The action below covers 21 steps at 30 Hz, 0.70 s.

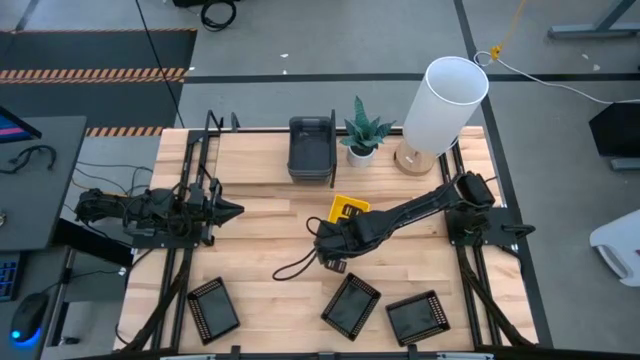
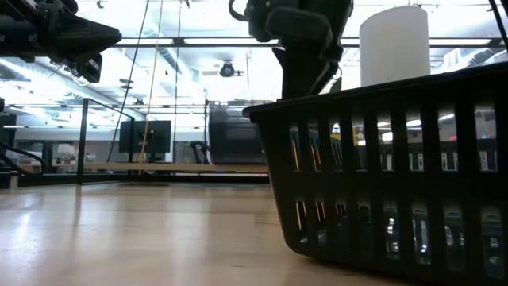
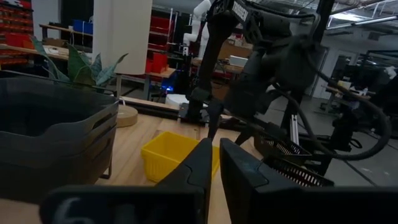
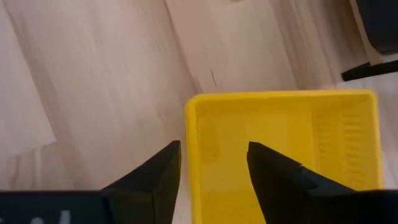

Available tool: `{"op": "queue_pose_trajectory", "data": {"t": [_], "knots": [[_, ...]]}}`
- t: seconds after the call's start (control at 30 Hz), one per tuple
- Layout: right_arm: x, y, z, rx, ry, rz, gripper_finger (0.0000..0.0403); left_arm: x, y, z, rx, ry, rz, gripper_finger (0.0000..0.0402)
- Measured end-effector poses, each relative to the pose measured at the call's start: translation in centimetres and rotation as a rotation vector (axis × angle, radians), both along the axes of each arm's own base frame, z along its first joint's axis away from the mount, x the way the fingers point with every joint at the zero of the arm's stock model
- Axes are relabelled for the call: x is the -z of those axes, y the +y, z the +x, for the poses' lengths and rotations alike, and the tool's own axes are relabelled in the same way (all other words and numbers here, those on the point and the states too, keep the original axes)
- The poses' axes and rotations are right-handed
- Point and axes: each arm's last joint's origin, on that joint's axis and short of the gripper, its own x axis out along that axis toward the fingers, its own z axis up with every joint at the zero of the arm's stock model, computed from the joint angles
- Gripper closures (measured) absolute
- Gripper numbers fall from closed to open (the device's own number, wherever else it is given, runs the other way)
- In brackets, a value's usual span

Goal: Stack baskets on shelf by color
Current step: Put the stacked yellow bins on the shelf

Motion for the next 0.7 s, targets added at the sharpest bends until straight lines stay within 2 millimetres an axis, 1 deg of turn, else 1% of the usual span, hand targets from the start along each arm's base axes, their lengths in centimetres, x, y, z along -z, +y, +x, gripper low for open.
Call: {"op": "queue_pose_trajectory", "data": {"t": [0.13,0.3,0.43,0.57,0.63,0.7], "knots": [[0.4,0.0,0.2,0.000,-0.004,0.002,0.0203,0.0,0.0,0.0,0.000,0.000,0.000,0.0366],[1.9,0.1,0.0,-0.004,-0.008,0.017,0.0197,0.0,0.0,0.0,0.000,0.000,0.000,0.0373],[3.5,-0.1,0.1,-0.026,-0.029,0.083,0.0201,0.0,0.0,0.0,0.000,-0.001,0.000,0.0372],[4.8,-0.6,-0.1,-0.017,-0.035,0.084,0.0217,0.0,0.0,0.0,0.000,0.000,0.000,0.0365],[5.4,-0.8,-0.4,-0.009,-0.014,0.074,0.0233,0.0,0.0,0.0,0.000,-0.001,0.000,0.0363],[5.4,-1.0,-0.3,-0.005,-0.024,0.073,0.0256,0.0,0.0,0.0,0.000,0.000,0.000,0.0363]]}}
